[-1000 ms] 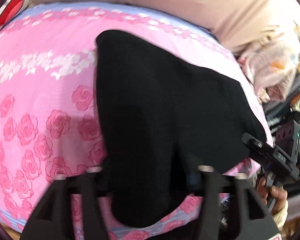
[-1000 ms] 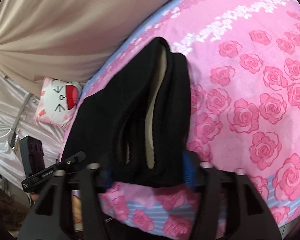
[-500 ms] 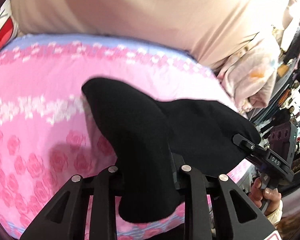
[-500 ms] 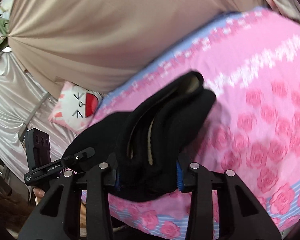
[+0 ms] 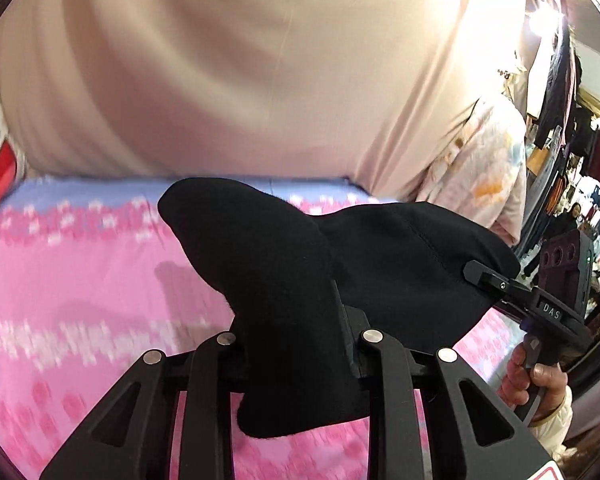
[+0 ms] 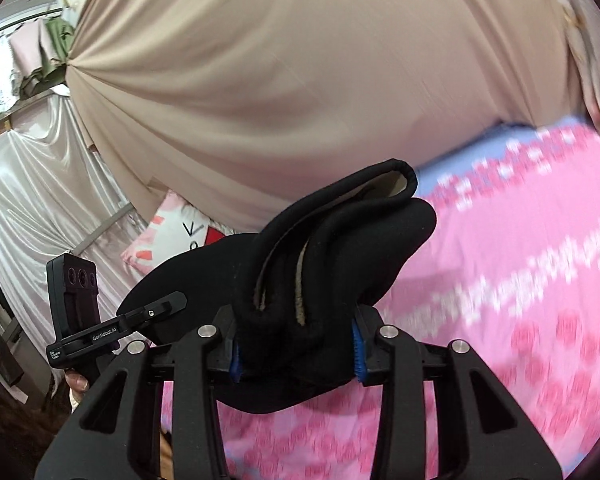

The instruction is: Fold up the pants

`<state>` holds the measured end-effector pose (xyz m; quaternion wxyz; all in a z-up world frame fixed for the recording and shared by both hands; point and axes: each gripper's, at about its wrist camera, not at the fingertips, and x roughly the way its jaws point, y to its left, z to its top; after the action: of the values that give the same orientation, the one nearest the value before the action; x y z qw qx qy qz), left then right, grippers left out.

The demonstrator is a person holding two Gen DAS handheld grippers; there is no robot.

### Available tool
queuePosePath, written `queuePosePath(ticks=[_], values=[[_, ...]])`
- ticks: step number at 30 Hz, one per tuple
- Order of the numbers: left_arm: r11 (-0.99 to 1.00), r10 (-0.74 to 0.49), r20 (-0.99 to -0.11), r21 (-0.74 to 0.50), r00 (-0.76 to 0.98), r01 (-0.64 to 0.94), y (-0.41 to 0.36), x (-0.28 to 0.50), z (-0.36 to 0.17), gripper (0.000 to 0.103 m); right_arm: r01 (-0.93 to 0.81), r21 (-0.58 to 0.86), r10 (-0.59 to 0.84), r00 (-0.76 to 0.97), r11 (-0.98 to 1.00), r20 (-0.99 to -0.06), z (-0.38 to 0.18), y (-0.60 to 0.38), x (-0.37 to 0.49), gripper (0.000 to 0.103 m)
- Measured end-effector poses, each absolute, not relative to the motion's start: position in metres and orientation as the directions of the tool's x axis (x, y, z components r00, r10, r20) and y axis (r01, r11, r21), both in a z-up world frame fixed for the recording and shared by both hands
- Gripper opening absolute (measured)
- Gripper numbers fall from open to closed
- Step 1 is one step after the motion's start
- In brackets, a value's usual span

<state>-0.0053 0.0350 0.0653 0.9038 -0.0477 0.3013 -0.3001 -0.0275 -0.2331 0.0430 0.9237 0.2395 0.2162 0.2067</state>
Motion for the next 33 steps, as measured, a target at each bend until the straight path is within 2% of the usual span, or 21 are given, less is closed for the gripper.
queuePosePath(ticks=[9,14,18,21,25,28,30,32,33], values=[[0.832,-0.548,-0.47,-0.222,0.691,0.509,0.023,0.088,0.089,0.022,-0.32,0.475,0.483,0.831,0.82,-0.276,0.069,-0.24,0.081,0.037],[0.854,-0.515,-0.497,-0.23,0.698,0.466,0.018,0.166,0.068,0.022,-0.302,0.481,0.483,0.818,0.823,-0.312,0.041,-0.244,0.157,0.037],[0.87,-0.489,-0.489,-0.214,0.722,0.445,0.015,0.215,0.034,0.022,-0.274,0.491,0.487,0.785,0.827,-0.383,-0.002,-0.244,0.217,0.037],[0.88,-0.467,-0.542,-0.207,0.699,0.427,0.014,0.251,-0.003,0.022,-0.236,0.49,0.479,0.748,0.839,-0.46,-0.04,-0.241,0.25,0.037],[0.887,-0.452,-0.661,-0.261,0.599,0.381,0.019,0.287,-0.061,0.022,-0.183,0.503,0.48,0.675,0.844,-0.56,-0.086,-0.238,0.273,0.037],[0.89,-0.432,-0.678,-0.215,0.595,0.402,0.021,0.276,-0.079,0.029,-0.171,0.502,0.481,0.646,0.848,-0.593,-0.1,-0.239,0.27,0.042],[0.894,-0.419,-0.706,-0.21,0.571,0.396,0.025,0.271,-0.091,0.037,-0.148,0.515,0.484,0.622,0.845,-0.615,-0.109,-0.241,0.267,0.051],[0.902,-0.412,-0.726,-0.237,0.551,0.362,0.032,0.27,-0.102,0.054,-0.109,0.536,0.484,0.602,0.837,-0.635,-0.122,-0.247,0.267,0.072],[0.903,-0.413,-0.735,-0.251,0.538,0.349,0.036,0.27,-0.107,0.06,-0.118,0.565,0.508,0.613,0.816,-0.605,-0.124,-0.252,0.263,0.072]])
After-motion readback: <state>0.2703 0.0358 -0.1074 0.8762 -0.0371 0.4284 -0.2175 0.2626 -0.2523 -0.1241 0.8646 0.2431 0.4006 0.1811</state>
